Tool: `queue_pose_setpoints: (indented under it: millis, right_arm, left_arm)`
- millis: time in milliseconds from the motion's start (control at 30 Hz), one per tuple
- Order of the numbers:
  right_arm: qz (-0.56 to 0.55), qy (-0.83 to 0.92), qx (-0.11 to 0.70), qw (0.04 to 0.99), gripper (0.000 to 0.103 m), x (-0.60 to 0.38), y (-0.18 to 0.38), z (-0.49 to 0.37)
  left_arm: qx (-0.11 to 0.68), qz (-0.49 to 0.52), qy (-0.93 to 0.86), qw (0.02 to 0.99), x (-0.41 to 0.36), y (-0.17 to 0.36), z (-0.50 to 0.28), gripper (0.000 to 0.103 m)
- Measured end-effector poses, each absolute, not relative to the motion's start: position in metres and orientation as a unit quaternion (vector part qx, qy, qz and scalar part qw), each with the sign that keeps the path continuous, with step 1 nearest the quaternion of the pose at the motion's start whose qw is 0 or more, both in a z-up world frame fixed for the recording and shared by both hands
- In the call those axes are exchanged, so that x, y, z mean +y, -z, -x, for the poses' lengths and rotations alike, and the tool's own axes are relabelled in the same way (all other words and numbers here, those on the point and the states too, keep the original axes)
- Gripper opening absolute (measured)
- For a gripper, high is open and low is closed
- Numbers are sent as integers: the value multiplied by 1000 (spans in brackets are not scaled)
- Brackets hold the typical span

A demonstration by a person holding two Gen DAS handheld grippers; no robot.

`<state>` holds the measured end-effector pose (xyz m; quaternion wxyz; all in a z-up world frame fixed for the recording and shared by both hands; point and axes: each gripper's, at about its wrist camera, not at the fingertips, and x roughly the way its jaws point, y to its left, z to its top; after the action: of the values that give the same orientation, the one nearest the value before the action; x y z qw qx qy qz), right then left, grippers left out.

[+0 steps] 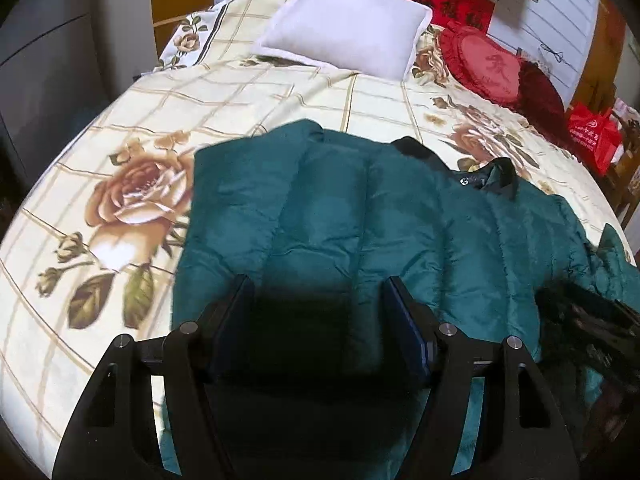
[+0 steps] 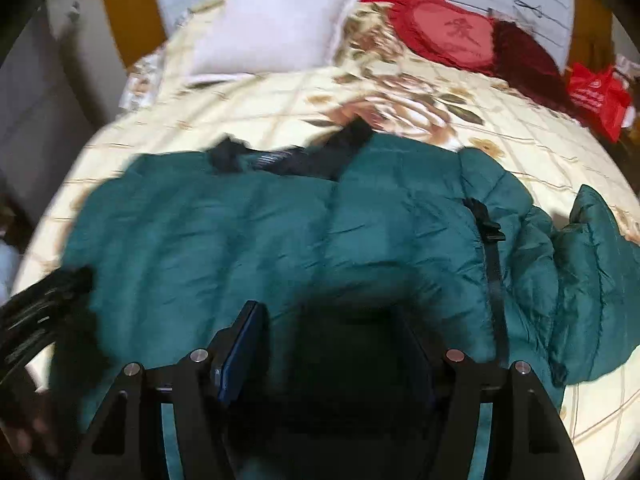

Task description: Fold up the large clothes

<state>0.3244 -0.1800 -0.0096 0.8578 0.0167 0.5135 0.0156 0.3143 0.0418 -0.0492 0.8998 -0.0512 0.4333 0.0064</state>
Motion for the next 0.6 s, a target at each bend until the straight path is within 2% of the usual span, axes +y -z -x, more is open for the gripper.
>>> queue_pose_setpoints:
  millis: [167,433,600]
  right_arm:
    - [-11,7,518,855,64,-191,12,-340]
    - [-10,-15,475,880,64,-198,-30,-293]
    - [-20,-7,529,848,65,-210,11,-301]
  left_arm:
    - [436,35,-12,899,30,54,-318,68]
    - [432,35,-11,901,29,57,-317,68]
    - [430,27,-14,902,27,59,-316,69]
